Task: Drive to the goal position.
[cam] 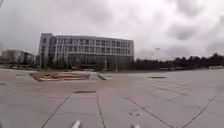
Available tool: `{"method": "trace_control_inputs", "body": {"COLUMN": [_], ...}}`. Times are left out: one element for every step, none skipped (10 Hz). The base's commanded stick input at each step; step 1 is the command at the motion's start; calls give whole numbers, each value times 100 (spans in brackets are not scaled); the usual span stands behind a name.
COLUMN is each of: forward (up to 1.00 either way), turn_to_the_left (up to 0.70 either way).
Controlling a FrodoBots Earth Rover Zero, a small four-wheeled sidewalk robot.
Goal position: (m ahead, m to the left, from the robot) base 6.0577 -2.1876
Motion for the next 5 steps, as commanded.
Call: {"method": "trace_control_inputs", "body": {"forward": [70, 70, 70, 70, 70], "turn_to_the_left": [0, 0, 0, 0, 0]}}
